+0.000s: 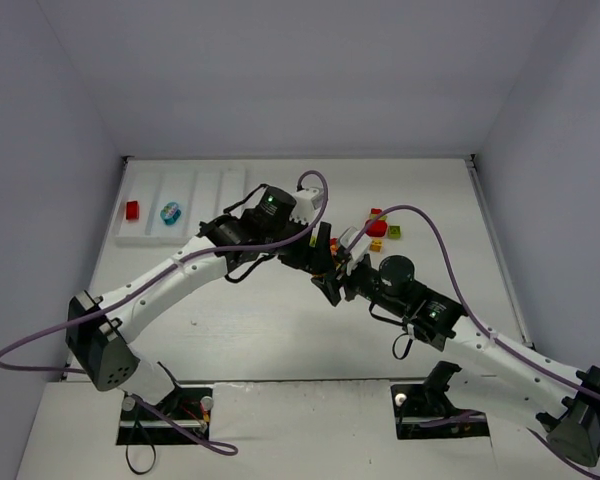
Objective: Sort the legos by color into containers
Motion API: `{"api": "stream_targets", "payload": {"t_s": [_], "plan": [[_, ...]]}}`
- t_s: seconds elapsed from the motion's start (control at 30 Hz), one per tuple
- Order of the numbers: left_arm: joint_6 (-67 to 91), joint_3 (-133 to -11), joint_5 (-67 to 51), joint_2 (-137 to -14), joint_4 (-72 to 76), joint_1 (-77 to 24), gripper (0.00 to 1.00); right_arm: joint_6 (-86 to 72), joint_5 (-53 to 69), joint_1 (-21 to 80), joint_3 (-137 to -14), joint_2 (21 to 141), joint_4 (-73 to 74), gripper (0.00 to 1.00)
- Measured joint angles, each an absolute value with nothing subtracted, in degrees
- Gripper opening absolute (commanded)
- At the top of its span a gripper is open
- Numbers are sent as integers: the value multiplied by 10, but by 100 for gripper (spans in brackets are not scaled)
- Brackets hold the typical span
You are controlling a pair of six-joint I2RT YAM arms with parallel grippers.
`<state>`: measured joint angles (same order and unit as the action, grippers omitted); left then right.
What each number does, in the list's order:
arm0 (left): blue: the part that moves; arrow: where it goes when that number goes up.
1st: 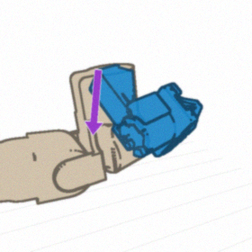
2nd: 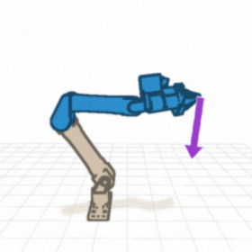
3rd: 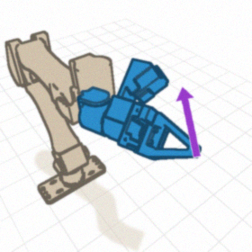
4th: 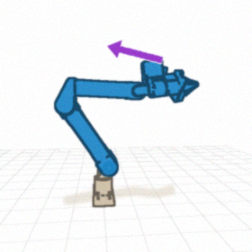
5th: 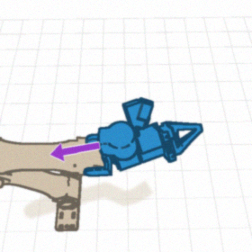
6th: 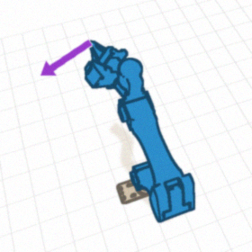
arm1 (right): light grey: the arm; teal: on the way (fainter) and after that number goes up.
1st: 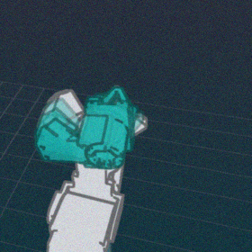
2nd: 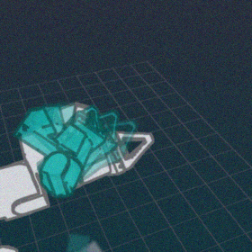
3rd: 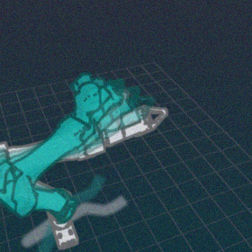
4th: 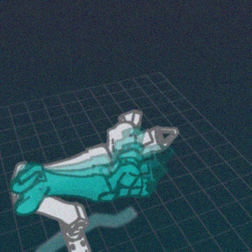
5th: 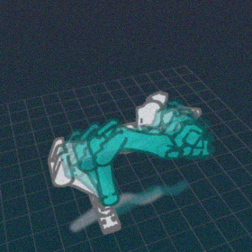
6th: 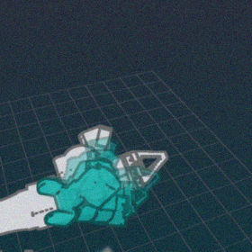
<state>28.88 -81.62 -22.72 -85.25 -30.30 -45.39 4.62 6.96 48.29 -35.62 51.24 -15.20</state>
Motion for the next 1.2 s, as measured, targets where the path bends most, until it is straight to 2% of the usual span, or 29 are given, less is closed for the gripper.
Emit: {"api": "stream_targets", "payload": {"t_s": [0.13,0.23,0.27,0.33,0.37,0.4,0.43,0.53,0.57,0.63,0.67,0.87,1.07,1.2], "plan": [[295,-817,-236,-868,-305,-461,54,47,64,485,-356,511,-152,3],[304,-817,-242,-879,-306,-462,37,48,63,485,-356,510,-152,3],[307,-817,-247,-882,-305,-462,26,48,62,485,-356,510,-151,3],[312,-817,-254,-884,-301,-465,16,48,60,485,-354,511,-151,4],[313,-818,-250,-884,-301,-467,11,48,59,485,-354,510,-148,6],[312,-818,-250,-883,-301,-467,1,48,58,485,-354,509,-148,10],[314,-818,-251,-883,-300,-468,0,48,58,485,-354,509,-149,26],[314,-818,-246,-883,-300,-468,0,46,57,485,-354,509,-149,61],[313,-818,-243,-882,-302,-468,0,44,56,485,-354,510,-150,78],[304,-820,-228,-882,-309,-468,0,41,48,485,-354,513,-153,95],[298,-820,-218,-881,-316,-467,0,37,42,485,-354,515,-154,98],[249,-820,-144,-877,-356,-404,0,17,-16,485,-354,538,-156,100],[181,-825,-75,-887,-357,-238,0,3,-72,485,-354,544,-153,100],[134,-872,-26,-958,-343,-149,2,-12,-101,485,-354,546,-147,100]]}}
